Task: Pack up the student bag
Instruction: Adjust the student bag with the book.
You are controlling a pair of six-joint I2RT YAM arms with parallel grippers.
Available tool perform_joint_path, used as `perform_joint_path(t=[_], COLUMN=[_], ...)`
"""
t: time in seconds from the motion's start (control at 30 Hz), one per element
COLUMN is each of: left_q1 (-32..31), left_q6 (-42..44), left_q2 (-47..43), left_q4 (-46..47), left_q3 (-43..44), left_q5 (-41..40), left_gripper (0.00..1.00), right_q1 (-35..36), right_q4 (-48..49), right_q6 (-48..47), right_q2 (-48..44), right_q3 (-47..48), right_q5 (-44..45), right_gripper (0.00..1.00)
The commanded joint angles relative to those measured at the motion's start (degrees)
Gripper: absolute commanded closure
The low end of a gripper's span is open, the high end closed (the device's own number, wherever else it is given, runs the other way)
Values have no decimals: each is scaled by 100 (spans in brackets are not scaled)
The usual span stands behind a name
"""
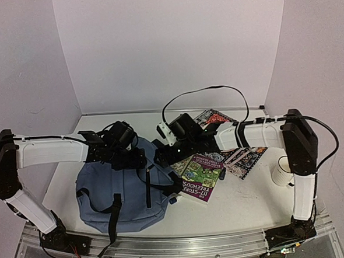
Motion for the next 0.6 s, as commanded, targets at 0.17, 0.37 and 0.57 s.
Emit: perform_joint_path(t=[0.17,0.37,0.57], left_q1=[320,455,455], left_q6=[-198,-117,5], left_q2=[-316,-218,-268], left_q4=[-625,-611,-602], left_q3=[98,-57,155], left_q5=[-652,-570,-497], left_gripper=[22,22,23], right_q1=[-223,-237,-233], right_q4=[0,250,339], right_q6=[-22,-202,-165], right_q2=[865,1025,355], right_q3=[337,400,258], right_q5=[-581,-1836,-2108], right_gripper=[8,39,99])
